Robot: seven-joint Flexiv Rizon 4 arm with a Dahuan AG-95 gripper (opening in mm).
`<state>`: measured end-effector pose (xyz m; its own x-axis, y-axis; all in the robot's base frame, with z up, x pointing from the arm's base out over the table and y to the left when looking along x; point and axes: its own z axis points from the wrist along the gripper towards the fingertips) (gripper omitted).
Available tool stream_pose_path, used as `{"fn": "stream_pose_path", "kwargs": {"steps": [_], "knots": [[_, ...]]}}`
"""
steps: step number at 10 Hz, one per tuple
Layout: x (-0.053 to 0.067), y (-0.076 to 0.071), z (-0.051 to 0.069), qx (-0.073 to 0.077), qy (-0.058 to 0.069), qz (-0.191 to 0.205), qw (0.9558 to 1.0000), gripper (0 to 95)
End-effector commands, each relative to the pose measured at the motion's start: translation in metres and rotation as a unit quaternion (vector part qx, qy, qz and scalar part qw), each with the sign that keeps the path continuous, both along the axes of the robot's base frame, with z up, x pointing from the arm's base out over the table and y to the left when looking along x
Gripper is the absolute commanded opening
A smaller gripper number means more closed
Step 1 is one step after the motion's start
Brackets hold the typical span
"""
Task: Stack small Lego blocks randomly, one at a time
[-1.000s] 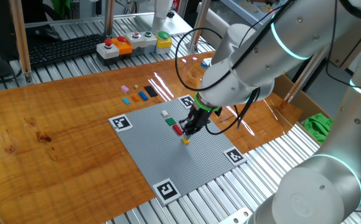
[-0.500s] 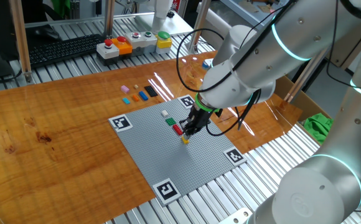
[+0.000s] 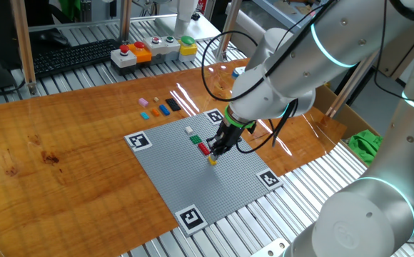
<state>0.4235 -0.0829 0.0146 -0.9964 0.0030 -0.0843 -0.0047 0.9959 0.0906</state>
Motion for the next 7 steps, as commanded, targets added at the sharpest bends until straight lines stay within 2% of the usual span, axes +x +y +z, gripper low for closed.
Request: {"fn": "stream_pose_path", "kwargs": {"steps": [1, 7], "knots": [[0.0019, 0.0021, 0.0051, 0.001, 0.006, 0.000, 1.0000, 0.0], [-0.0006, 0.0031, 0.0075, -0.006, 0.008, -0.007, 0.9999, 0.0]]}}
